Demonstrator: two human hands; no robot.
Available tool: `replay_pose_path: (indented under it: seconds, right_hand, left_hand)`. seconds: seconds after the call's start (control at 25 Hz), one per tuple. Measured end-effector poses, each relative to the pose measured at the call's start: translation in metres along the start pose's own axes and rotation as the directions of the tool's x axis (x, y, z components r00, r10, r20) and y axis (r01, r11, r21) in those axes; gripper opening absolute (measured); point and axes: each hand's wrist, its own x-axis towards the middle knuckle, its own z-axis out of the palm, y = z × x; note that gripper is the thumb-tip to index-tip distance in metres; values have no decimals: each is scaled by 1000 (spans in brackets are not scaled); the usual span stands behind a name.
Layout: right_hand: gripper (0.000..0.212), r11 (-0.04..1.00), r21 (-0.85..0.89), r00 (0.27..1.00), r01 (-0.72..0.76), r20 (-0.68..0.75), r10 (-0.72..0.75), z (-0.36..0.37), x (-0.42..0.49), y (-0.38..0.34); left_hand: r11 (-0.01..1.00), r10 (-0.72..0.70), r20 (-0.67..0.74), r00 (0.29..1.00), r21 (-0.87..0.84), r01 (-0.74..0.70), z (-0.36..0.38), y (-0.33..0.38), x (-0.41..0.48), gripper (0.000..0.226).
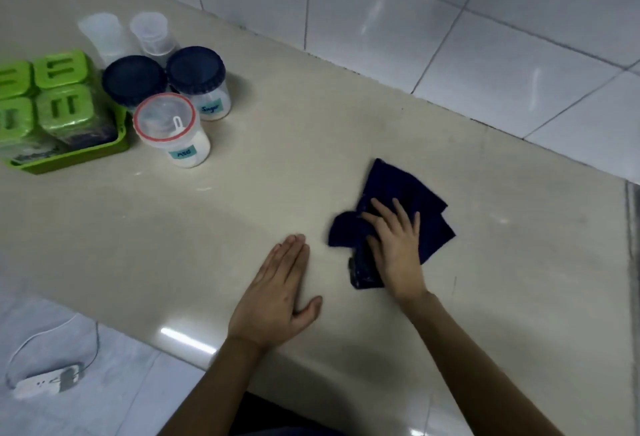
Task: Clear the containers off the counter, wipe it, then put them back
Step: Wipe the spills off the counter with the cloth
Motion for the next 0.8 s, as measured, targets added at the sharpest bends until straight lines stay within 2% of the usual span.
replay_pose_path:
  seconds: [0.08, 0.12, 0.16, 0.2, 0.24, 0.28, 0.32, 0.4, 0.44, 0.52, 0.6, 0.64, 0.68, 0.72, 0.8]
  right_hand:
    - [38, 962, -63, 960, 265, 110, -257, -4, -25, 5]
    - [38, 952, -81, 952, 294, 108, -285, -15, -31, 26]
    - [36, 971, -96, 974, 221, 67, -215, -27, -35, 51]
    - [35, 993, -100, 998, 62, 9, -62, -40, -39, 73]
    - [34, 989, -73, 991, -130, -54, 126, -54, -42, 90]
    - [33, 957, -31, 953, -287, -108, 282, -62, -46, 101]
    - [33, 926, -2, 915, -378, -150, 374, -61, -50, 98]
    - [34, 916, -6, 900, -401, -189, 393, -42, -60, 62]
    - [35, 944, -33, 933, -328, -170, 318, -30, -68, 40]
    - [38, 994, -111, 1000, -11, -25, 8, -16, -93, 12]
    - [40, 936, -135, 938, 326, 169, -302, -27, -110, 28]
    - [41, 913, -123, 909, 389, 212, -359, -38, -110, 47]
    - [40, 916, -122, 909, 383, 225, -350, -48, -109, 65]
    - [40, 947, -120, 943, 298, 189, -273, -55, -106, 79]
    - [38, 992, -121, 999, -34, 27, 37, -54, -94, 80]
  left_hand:
    - [1000, -9, 18, 1000, 19, 9, -1, -2, -1, 81]
    - [1000, -5, 20, 1000, 25, 5, -2, -1, 0, 81]
    - [1000, -1, 17, 1000, 25, 0, -2, -1, 0, 81]
    - [1000, 2, 9, 1000, 22, -2, -3, 0, 0, 80]
    - [1000, 7, 0, 1000, 21, -7, -3, 0, 0, 80]
    - [1000, 13, -7, 1000, 25, -13, -3, 1, 1, 79]
    - [999, 19, -9, 1000, 32, -19, -3, 1, 2, 79]
    - [999, 17, -7, 1000, 40, -17, -3, 2, 1, 78]
    - [999, 16, -6, 1000, 46, -16, -3, 2, 1, 79]
    - [998, 11, 10, 1000, 63, -11, -2, 4, 1, 80]
    - [998, 8, 19, 1000, 69, -10, -3, 5, 0, 81]
    - [998, 15, 10, 1000, 66, -16, -3, 5, 1, 80]
    - [998, 23, -2, 1000, 60, -23, -4, 4, 1, 80]
    - [998, 32, -10, 999, 53, -31, -4, 4, 1, 79]
    - [998, 40, -21, 999, 39, -39, -4, 5, 2, 78]
